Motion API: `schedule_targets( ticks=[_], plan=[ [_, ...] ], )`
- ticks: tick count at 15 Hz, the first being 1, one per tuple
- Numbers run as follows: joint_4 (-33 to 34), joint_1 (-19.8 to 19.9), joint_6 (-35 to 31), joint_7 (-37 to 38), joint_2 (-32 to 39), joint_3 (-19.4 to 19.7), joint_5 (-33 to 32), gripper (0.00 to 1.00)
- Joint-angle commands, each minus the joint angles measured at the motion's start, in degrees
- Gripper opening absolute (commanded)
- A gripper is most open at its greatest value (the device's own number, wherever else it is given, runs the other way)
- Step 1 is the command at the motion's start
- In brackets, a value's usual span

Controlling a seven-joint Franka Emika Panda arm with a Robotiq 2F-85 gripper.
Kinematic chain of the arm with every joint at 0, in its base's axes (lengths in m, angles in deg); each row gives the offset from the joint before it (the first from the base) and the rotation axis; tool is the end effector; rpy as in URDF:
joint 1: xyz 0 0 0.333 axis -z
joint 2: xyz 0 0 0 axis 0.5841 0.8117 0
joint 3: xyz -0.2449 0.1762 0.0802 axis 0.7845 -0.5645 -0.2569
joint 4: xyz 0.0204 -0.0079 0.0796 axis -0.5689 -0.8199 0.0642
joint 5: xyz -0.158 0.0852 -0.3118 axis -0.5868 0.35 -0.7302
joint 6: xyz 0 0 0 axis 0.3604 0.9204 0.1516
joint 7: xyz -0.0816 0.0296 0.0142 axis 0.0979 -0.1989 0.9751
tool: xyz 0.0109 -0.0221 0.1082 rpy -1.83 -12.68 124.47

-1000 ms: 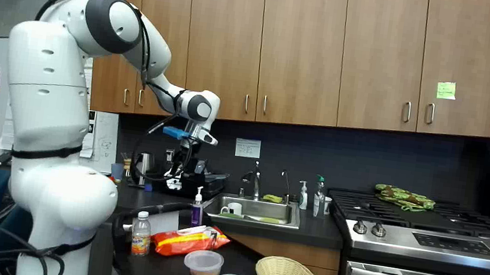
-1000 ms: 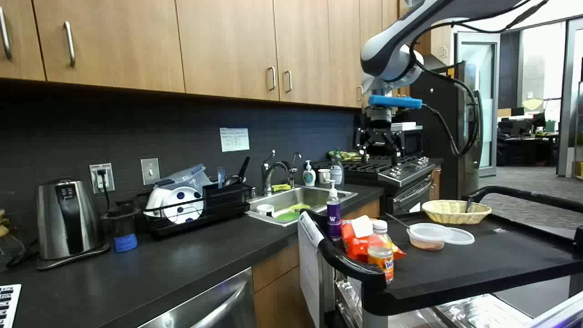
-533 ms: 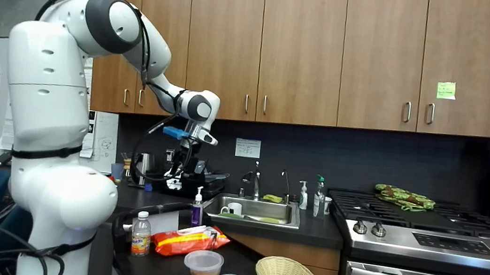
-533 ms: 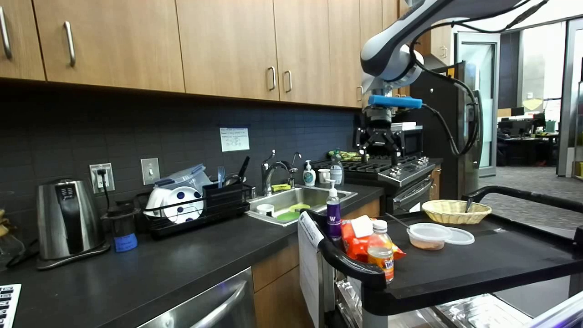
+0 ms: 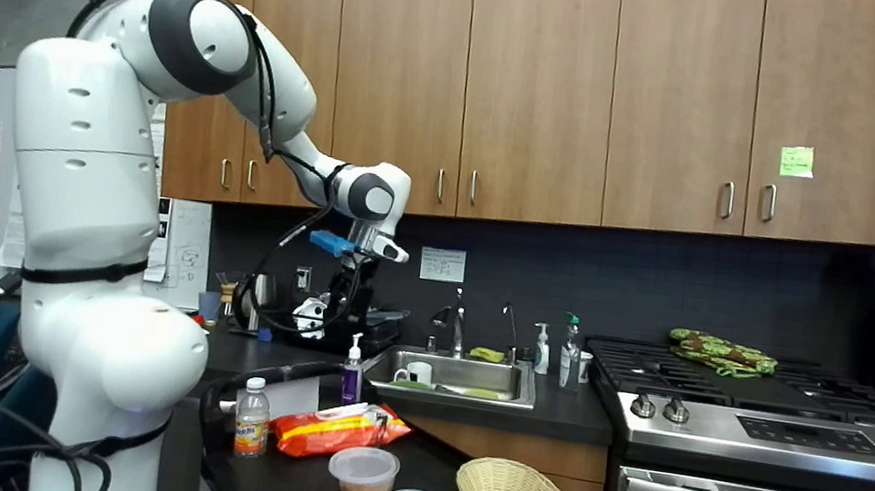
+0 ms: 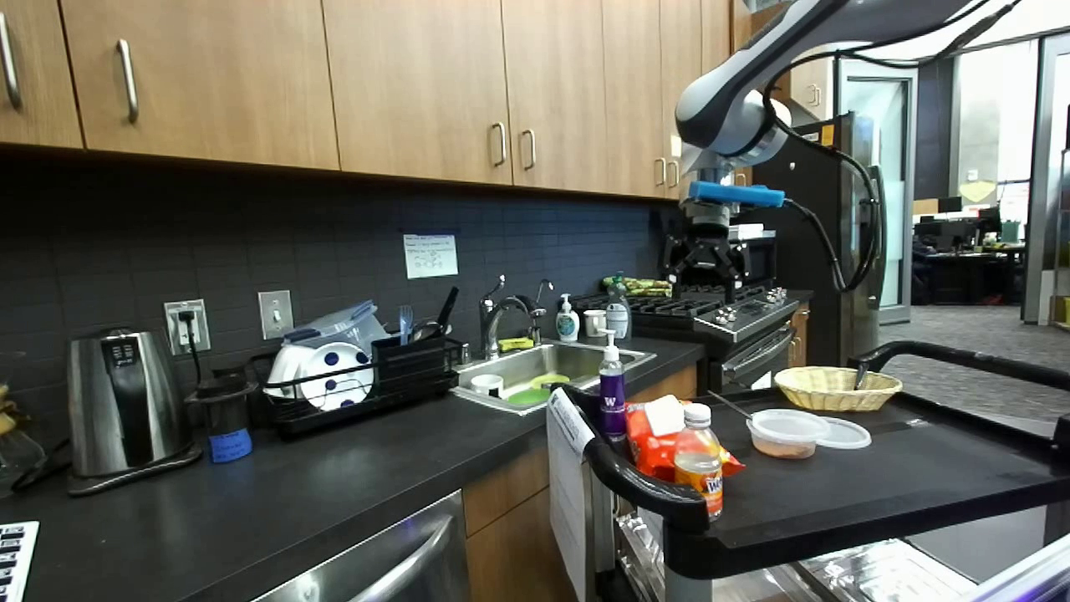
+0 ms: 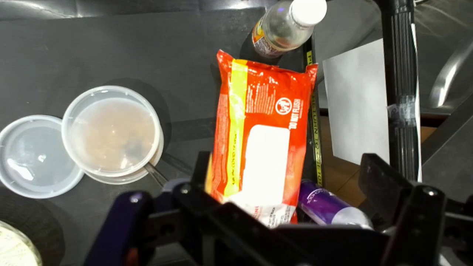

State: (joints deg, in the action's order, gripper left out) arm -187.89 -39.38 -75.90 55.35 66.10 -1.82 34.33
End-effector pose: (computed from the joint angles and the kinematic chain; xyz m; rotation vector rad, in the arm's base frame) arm 0.4456 0.0956 0.4490 -2.8932 0.4443 0.2906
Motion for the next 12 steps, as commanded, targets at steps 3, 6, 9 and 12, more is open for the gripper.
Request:
schedule_targets(
  ticks=[3, 6, 9, 12],
  plan=[
    [-3.3, 2.9, -3.2, -2.0, -1.0, 3.5, 0.4, 1.00],
    [-5.8, 4.8, -4.0, -2.1, -1.7, 5.5, 0.4, 1.00],
    [-8.6, 6.7, -5.1, -1.9, -2.4, 7.3, 0.4, 1.00],
    [-11.3, 8.4, -5.8, -1.7, -3.3, 9.1, 0.2, 1.00]
  ],
)
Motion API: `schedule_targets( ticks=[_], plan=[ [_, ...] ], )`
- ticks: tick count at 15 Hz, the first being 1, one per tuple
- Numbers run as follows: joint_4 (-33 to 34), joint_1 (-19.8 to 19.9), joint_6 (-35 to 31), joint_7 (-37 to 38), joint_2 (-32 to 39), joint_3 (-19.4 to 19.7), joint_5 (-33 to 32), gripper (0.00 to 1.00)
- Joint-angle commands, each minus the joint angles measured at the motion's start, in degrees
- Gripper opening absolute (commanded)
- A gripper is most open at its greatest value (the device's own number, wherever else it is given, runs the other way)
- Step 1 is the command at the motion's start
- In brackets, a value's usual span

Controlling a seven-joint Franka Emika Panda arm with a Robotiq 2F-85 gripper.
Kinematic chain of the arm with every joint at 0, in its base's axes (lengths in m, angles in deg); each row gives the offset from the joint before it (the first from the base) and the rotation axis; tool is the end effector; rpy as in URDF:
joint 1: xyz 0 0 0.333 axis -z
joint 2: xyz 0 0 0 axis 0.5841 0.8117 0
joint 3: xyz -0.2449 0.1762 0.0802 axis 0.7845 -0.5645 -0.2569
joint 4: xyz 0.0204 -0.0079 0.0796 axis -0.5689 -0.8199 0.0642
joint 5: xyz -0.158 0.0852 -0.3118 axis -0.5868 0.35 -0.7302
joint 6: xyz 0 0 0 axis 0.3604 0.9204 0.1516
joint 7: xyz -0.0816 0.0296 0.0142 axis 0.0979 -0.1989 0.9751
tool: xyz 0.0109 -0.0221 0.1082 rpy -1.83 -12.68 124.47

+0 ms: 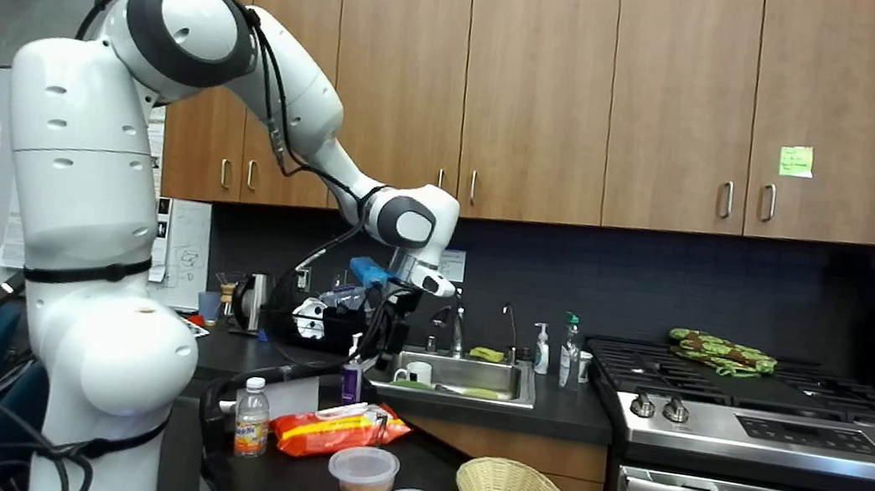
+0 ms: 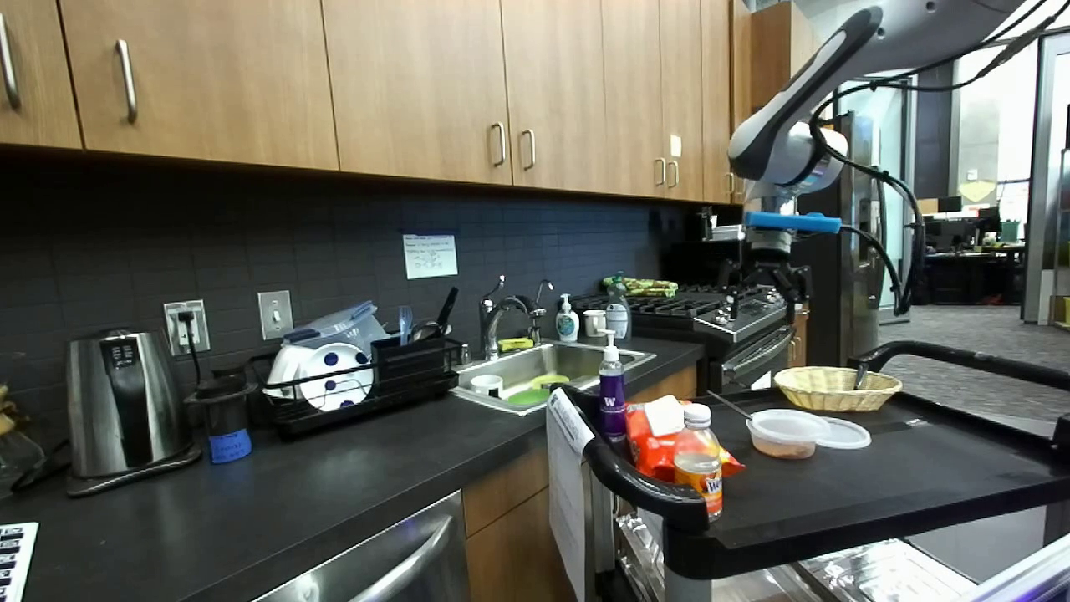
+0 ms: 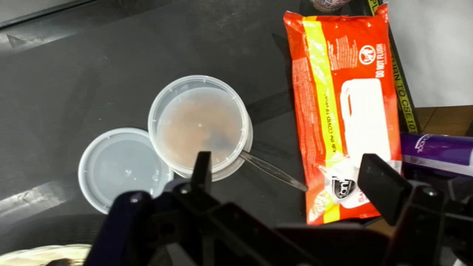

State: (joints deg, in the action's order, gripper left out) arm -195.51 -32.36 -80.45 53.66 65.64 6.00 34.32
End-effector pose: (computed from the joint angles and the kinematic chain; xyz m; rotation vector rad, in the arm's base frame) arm 0.4333 -0.0238 0.4034 -2.7835 0.7960 0.3112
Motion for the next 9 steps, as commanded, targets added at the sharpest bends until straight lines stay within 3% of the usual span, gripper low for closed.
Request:
schedule_targets(
  ticks=[1, 9],
  plan=[
    [-4.6, 1.9, -1.6, 0.0, -3.1, 1.8, 0.1, 1.00],
    [-13.2, 4.9, -6.5, -0.6, -6.1, 4.7, 2.4, 1.00]
  ],
)
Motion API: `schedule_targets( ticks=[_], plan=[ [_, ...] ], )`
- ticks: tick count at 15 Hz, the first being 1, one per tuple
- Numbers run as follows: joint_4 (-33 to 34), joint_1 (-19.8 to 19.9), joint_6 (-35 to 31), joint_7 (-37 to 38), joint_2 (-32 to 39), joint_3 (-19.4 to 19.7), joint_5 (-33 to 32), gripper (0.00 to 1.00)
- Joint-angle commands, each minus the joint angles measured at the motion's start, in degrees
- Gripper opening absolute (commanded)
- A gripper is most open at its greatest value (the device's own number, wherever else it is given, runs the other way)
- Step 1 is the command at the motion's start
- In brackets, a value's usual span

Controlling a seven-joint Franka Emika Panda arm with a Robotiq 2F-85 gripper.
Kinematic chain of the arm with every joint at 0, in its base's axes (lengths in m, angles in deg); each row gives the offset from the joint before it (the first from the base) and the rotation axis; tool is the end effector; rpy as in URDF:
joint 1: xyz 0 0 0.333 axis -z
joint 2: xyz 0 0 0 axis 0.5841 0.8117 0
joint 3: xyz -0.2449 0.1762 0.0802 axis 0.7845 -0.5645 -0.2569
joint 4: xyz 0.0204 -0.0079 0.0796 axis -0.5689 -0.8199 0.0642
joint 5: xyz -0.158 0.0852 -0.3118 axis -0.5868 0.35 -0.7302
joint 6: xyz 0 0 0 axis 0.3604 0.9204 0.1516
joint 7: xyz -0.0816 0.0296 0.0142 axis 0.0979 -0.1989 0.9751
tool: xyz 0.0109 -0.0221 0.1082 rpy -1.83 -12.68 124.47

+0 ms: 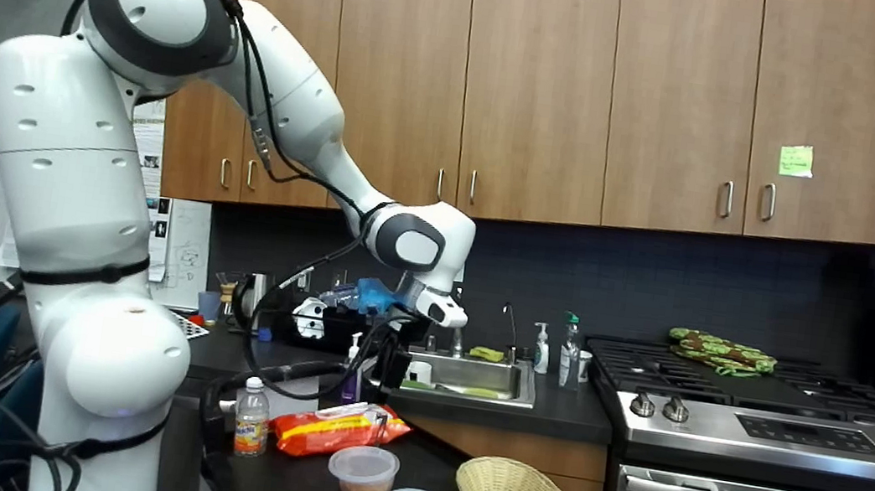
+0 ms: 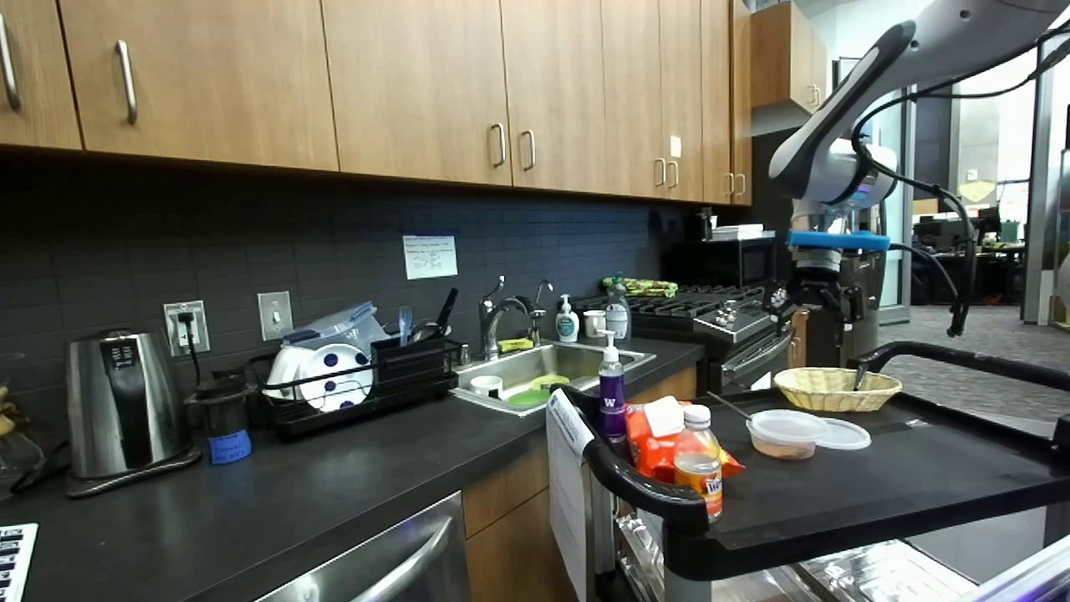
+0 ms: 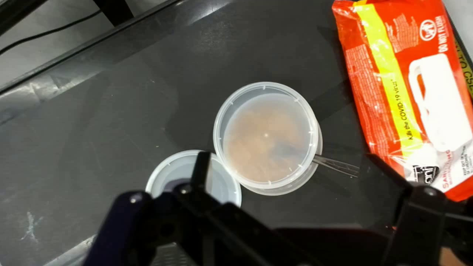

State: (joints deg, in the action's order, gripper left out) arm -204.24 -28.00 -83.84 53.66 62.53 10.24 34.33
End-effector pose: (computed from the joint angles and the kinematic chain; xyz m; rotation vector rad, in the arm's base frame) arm 0.3891 -0.0810 0.3692 -2.6858 1.0150 0.3439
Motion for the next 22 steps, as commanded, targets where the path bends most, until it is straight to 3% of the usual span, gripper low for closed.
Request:
schedule_targets(
  ticks=[1, 10, 22],
  plan=[
    [-6.0, 0.3, -5.0, -0.8, -3.2, 0.6, 3.8, 1.00],
    [-16.7, -1.2, -18.7, -9.0, -2.4, 1.7, 18.1, 1.00],
    [-17.0, -1.1, -21.7, -21.0, 4.3, 2.2, 28.2, 1.00]
  ],
)
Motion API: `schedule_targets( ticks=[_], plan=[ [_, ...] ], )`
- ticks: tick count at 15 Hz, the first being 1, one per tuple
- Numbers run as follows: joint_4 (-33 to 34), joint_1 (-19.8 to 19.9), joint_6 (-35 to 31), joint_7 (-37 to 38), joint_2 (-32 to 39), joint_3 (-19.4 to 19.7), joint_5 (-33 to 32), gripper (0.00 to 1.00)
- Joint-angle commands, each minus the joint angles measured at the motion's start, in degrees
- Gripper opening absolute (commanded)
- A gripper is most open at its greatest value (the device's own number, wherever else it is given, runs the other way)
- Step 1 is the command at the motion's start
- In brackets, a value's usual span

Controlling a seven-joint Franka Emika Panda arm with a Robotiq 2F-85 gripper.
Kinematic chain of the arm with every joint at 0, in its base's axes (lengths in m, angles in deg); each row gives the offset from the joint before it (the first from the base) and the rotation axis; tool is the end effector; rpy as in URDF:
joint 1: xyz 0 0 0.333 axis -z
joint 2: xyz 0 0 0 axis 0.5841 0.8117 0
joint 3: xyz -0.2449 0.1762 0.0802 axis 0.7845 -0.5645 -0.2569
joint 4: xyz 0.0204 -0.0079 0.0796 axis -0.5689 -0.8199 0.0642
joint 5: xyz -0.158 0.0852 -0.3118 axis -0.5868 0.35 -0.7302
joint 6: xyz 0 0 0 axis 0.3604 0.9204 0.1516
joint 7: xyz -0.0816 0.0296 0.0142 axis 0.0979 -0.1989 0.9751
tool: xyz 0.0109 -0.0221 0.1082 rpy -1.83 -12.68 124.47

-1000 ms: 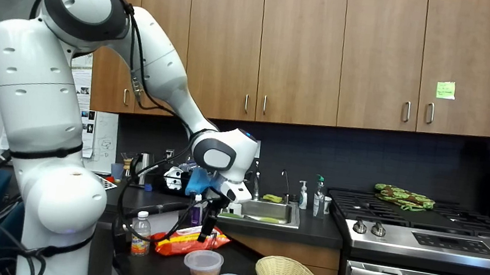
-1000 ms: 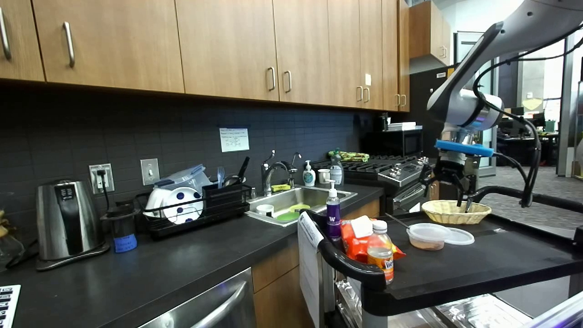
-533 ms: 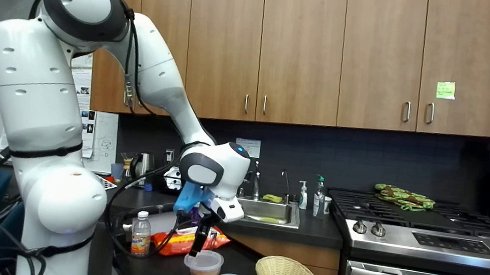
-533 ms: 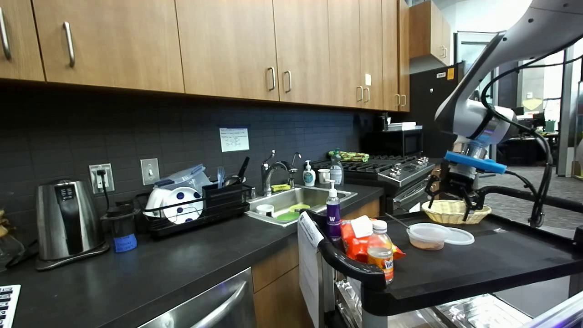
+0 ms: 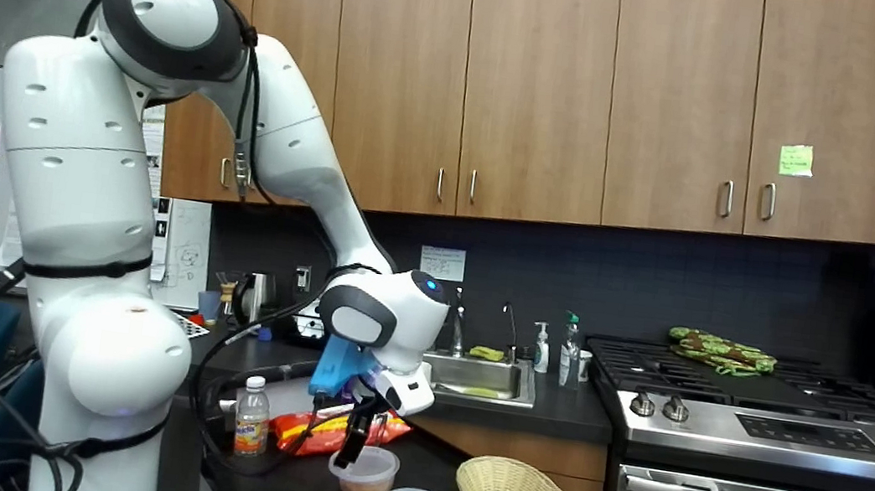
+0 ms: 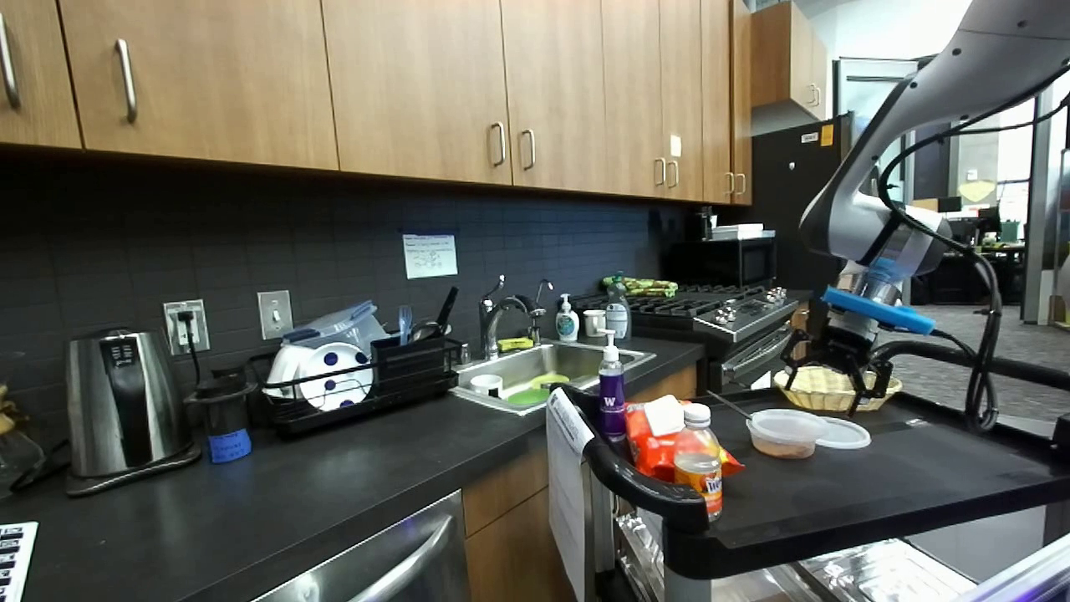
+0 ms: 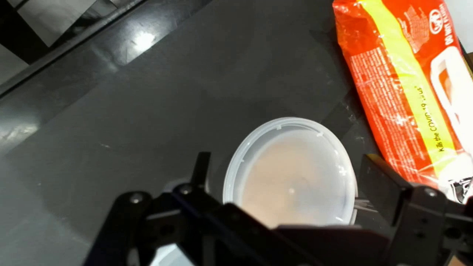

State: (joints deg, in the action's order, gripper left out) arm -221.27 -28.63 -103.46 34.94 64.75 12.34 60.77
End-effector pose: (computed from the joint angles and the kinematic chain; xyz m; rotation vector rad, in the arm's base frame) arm 0.3311 -0.0811 0.2713 -2.3930 1.1150 0.2021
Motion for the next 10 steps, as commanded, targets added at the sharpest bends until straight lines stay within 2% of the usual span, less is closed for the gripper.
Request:
schedule_targets(
  ticks=[1, 5, 10],
  plan=[
    [0.0, -0.3, -2.8, -2.1, 2.6, -0.1, 1.2, 1.00],
    [0.1, -0.2, -4.3, -2.8, 4.4, -0.1, 1.0, 1.00],
    [0.3, -1.0, -5.4, -5.9, 7.4, -0.6, 3.8, 1.00]
  ],
)
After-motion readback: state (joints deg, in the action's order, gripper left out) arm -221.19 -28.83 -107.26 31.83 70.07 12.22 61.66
